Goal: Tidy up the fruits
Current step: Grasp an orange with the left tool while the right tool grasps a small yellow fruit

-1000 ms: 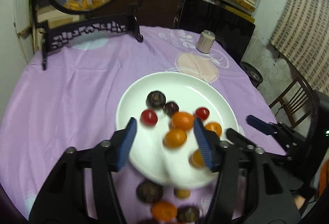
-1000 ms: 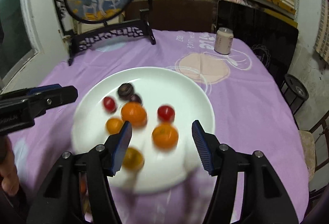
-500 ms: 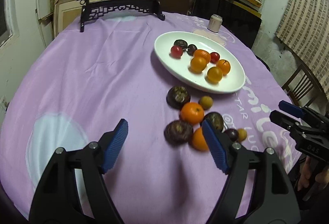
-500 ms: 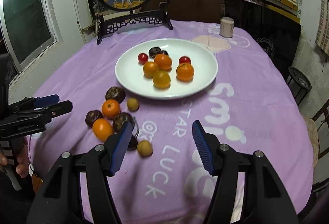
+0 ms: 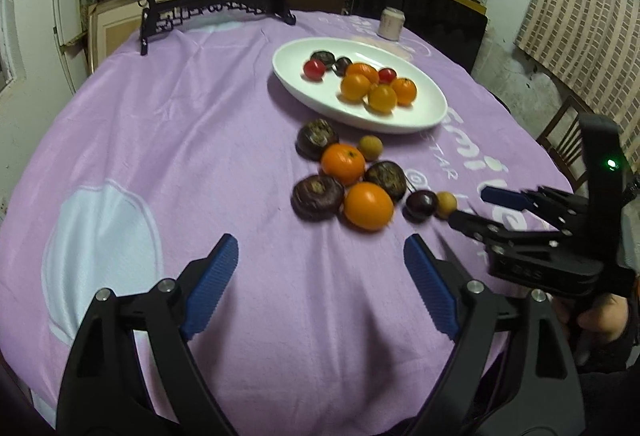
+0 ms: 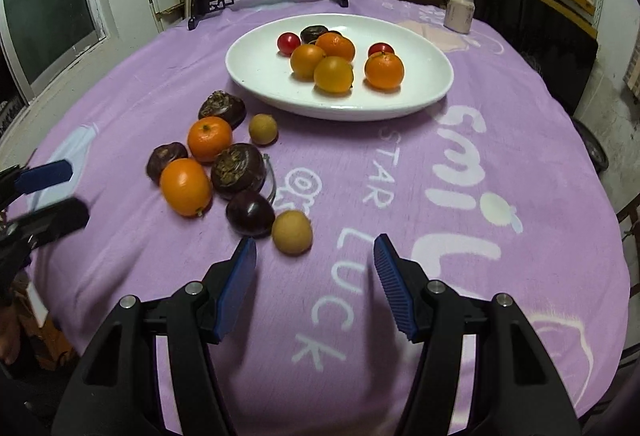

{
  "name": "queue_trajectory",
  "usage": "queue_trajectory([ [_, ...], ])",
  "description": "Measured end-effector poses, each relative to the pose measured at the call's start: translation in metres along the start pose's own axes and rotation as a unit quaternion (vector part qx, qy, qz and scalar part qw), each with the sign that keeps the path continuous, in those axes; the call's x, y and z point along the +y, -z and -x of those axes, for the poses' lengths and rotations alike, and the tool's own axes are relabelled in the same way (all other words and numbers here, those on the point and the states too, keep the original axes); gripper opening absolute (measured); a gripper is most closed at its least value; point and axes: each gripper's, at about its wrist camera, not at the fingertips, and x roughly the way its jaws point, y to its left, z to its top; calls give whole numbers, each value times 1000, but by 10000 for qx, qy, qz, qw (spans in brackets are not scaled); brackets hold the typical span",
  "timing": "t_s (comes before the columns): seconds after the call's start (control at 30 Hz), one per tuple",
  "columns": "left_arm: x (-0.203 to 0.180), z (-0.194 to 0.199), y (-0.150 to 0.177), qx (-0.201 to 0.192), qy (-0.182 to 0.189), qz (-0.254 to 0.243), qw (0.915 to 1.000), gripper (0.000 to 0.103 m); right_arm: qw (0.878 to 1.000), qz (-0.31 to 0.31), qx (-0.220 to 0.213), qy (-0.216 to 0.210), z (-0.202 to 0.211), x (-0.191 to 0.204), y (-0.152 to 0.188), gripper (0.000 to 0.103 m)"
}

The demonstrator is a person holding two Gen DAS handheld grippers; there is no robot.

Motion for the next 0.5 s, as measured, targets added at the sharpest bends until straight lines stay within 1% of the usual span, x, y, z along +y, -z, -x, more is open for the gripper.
queue_trajectory([
  [0.03, -2, -2, 1, 54, 55, -5, 10000, 87, 9999, 45, 59, -85, -6, 2, -1, 41],
  [0.07, -3, -4, 2, 86, 82, -8, 9999, 87, 9998, 59, 118, -163, -11, 3, -2, 29],
  [0.1, -6, -8, 2, 138, 124, -18, 9998, 87, 9995, 82, 183, -260, -18, 4, -3, 27],
  [0.2, -13, -18, 2, 237, 188, -56, 9995, 87, 9996, 193, 92, -157, -19, 7, -5, 24],
  [0.27, -19, -25, 1, 301, 179, -95, 9993, 87, 9995, 100, 96, -294, -13, 4, -3, 24],
  [0.37, -28, -34, 0, 331, 152, -220, 9991, 84, 9998, -46, 14, -185, -2, -6, 0, 24],
  [0.43, -34, -40, -1, 408, 176, -327, 9985, 67, 9997, -171, -42, -184, 4, -14, 3, 24],
  [0.47, -36, -44, -2, 453, 197, -364, 9981, 64, 9995, -243, -65, -188, 8, -19, 5, 24],
  [0.5, -39, -49, -2, 500, 163, -406, 9978, 63, 9993, -308, -80, -185, 10, -23, 6, 24],
])
